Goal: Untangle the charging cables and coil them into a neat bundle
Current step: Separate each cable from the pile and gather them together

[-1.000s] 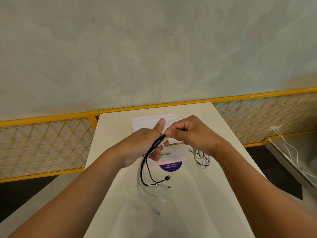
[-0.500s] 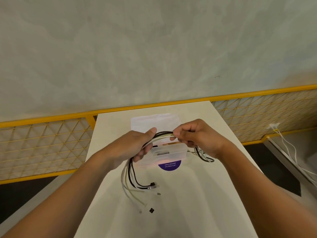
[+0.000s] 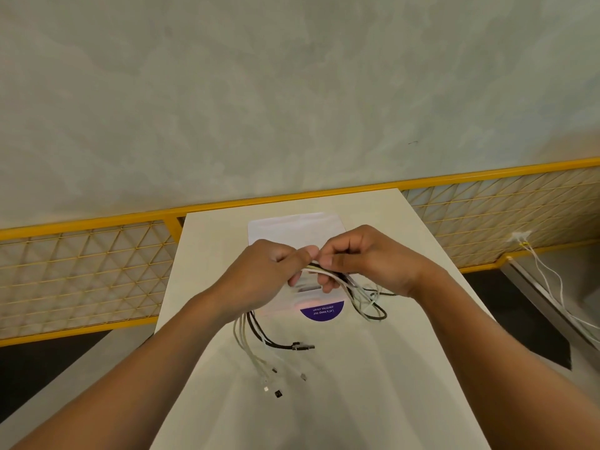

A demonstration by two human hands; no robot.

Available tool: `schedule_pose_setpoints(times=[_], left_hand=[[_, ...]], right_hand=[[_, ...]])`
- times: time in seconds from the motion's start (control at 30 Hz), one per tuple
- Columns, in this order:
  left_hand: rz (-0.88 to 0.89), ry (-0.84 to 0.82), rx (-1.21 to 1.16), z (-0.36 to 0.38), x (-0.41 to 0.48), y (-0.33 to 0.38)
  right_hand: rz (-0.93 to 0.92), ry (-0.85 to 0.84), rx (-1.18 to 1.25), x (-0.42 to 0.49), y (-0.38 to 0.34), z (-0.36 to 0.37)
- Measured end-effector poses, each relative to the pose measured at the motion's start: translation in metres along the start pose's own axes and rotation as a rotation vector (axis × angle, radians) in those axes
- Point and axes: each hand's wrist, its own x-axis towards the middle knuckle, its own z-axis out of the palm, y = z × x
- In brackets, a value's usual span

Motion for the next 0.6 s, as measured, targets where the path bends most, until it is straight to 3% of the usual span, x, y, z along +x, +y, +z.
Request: schedule_pose_setpoints(times=[0.1,0.23,0.6], left_hand=[[0.037,-0.033,0.042,-0.001,-0.002,0.002],[0.118,-0.036,0.004,-0.004,-0.004,0.002],[0.165,-0.017,0.020,-0.019,-0.007,0.004]], right_hand=[[-0.019,0.017,-0.170,0.002,0.001,-0.004],[-0.036,0.044,-0.212,0.002,-0.006,-0.006],[-0.038,0.009,-0.056,-0.003,-0.014,-0.010]])
